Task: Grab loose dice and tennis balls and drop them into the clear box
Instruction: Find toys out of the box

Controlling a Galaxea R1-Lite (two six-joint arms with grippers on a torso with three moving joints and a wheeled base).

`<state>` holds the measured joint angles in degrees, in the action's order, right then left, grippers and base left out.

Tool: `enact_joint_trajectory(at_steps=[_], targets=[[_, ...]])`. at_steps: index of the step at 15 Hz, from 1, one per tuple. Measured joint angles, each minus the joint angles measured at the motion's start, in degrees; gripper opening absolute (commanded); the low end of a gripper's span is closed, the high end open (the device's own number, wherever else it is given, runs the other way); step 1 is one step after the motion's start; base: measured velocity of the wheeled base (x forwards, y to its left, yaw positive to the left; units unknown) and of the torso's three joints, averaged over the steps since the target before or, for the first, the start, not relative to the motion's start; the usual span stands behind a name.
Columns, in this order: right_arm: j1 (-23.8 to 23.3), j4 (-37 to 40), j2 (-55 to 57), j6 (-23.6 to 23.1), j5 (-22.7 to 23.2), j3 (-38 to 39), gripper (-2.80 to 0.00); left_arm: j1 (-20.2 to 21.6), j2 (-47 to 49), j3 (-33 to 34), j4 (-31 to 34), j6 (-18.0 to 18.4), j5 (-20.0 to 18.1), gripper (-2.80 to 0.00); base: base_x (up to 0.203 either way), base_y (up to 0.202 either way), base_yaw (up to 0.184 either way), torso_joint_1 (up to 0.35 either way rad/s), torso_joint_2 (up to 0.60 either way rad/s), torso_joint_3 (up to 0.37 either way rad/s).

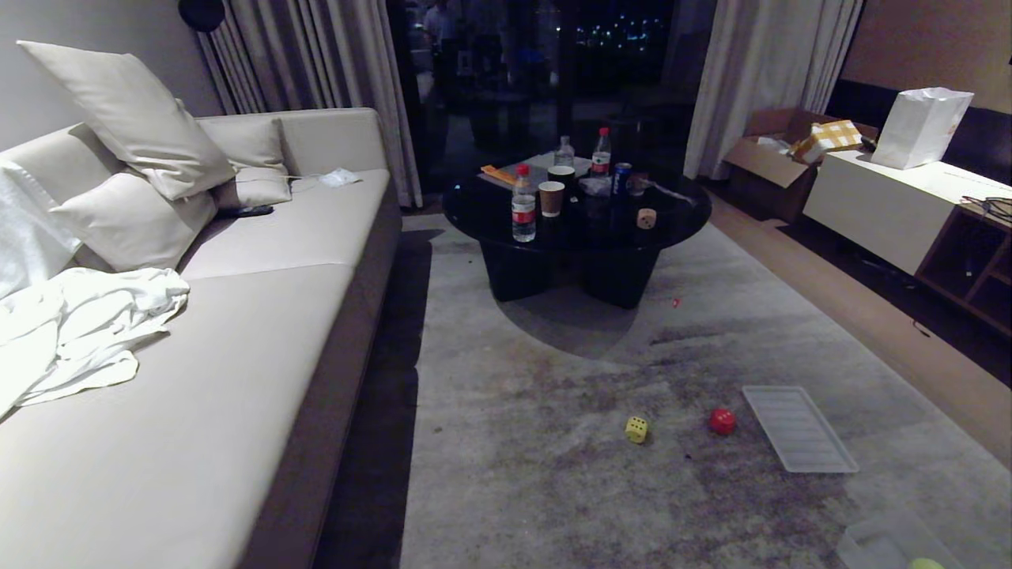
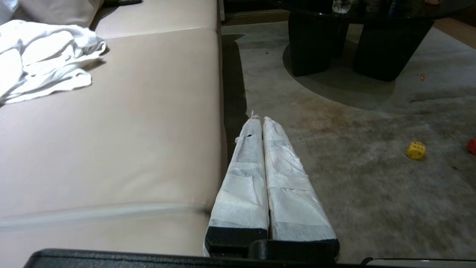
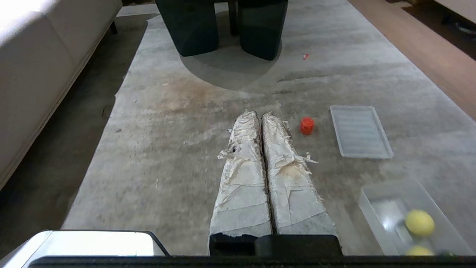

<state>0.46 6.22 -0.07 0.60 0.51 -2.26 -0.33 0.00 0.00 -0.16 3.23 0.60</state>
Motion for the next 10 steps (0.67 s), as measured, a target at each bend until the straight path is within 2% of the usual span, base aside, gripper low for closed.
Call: enact_joint_trajectory(at_steps=[10], targets=[[0.00,-0.01,0.00,0.00,-0.02,0.00,-2.80,-0.02,0.00,0.00,0.00,0.01,0.00,-2.80,0.184,0.000,-0.001,0.003,0.00,0.002]])
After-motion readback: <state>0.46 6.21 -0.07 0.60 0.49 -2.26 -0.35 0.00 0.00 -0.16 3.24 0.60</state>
